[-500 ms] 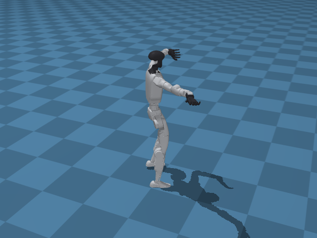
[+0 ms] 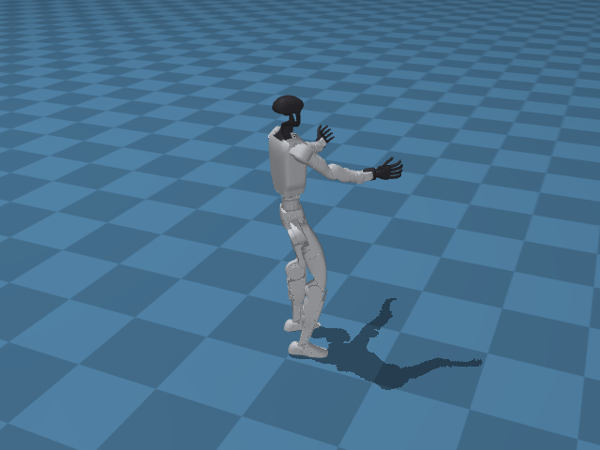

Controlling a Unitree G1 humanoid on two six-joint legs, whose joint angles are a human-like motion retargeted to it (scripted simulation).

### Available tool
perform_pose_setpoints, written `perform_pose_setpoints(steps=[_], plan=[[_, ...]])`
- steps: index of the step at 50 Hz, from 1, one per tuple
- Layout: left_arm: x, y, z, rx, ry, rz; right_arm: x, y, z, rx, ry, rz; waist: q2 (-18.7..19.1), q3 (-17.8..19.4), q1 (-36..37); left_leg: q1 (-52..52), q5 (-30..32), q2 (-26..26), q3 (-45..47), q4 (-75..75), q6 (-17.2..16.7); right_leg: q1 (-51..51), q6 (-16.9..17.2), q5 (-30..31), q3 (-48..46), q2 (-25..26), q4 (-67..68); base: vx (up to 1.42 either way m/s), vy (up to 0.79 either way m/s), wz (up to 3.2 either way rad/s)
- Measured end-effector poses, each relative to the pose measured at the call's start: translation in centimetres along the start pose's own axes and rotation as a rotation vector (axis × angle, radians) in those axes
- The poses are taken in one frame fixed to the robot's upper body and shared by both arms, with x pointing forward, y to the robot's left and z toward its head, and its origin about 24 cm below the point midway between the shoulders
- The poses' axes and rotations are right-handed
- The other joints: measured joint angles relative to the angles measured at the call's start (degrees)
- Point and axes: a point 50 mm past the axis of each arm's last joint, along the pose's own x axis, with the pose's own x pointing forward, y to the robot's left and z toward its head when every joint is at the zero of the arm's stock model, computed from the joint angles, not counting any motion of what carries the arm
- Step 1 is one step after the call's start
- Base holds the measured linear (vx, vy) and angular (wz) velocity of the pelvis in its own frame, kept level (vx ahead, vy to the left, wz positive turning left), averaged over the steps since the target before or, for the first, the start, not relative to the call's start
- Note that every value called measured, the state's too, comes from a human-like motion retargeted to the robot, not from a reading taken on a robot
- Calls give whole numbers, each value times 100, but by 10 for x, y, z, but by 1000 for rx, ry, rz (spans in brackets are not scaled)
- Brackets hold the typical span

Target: Dance

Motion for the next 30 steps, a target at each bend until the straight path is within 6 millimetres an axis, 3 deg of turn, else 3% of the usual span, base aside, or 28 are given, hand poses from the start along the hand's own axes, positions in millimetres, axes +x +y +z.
perform_pose_setpoints(steps=[2,5,8,10,12,15,18,20,23,26,28,30], plan=[[-39,-41,-46,72,156,-205,-19,14,-38,73,281,58,-140,-36,129,-66,18,-116,-130,-26,-47,-220,7,-258,-17,-110,479,-2,3,32],[-119,-98,-103,131,417,-515,-46,26,-70,207,577,85,-334,70,255,-28,39,-229,-264,-37,-169,-337,-19,-594,-23,-218,1090,6,-1,52],[-193,-128,-135,141,658,-741,-65,55,-68,431,598,79,-401,122,135,73,18,-153,-318,-59,-338,-235,-41,-687,-1,-89,1240,12,-12,47],[-221,-146,-136,119,709,-809,-68,72,-56,494,542,60,-390,92,-40,79,0,-19,-298,-71,-406,-118,-125,-615,-60,35,1050,-2,-16,10],[-206,-164,-116,36,612,-785,-49,66,-37,518,413,33,-342,69,-202,7,-32,109,-221,-53,-406,-12,-193,-447,-15,176,617,-17,-9,-22],[-153,-181,-62,-51,369,-902,-28,80,7,542,216,385,-325,33,-547,-211,-118,215,-108,101,-294,158,-193,-121,-46,149,-172,-10,-10,-23],[-121,-180,-15,292,125,-1189,-24,71,27,332,207,822,-426,-225,-951,-511,-343,280,-320,478,-240,309,-110,180,-202,-3,-821,9,-16,7],[-110,-169,23,571,-11,-1333,-28,56,42,128,140,957,-467,-271,-1144,-641,-559,360,-483,845,-216,542,-76,349,-348,-51,-1203,18,-25,-2],[-129,-154,79,784,-233,-1525,-42,22,78,-25,-110,1029,-547,-272,-1399,-803,-933,475,-712,1490,-163,859,-78,545,-458,22,-1631,15,-20,4],[-182,-126,129,762,-407,-1805,-75,-16,115,-32,-409,1017,-605,-300,-1571,-1153,-1392,476,-1080,2325,-173,1065,-99,679,-640,78,-1947,10,-20,17],[-221,-100,149,696,-473,-1941,-102,-42,133,39,-549,981,-603,-351,-1677,-1423,-1735,514,-1327,2966,-238,1154,-87,693,-723,149,-2068,13,-15,30],[-244,-75,156,643,-542,-1980,-128,-62,143,78,-613,996,-524,-417,-1751,-1662,-2036,618,-1516,3533,-287,1171,-31,618,-612,282,-2079,15,-7,15]])
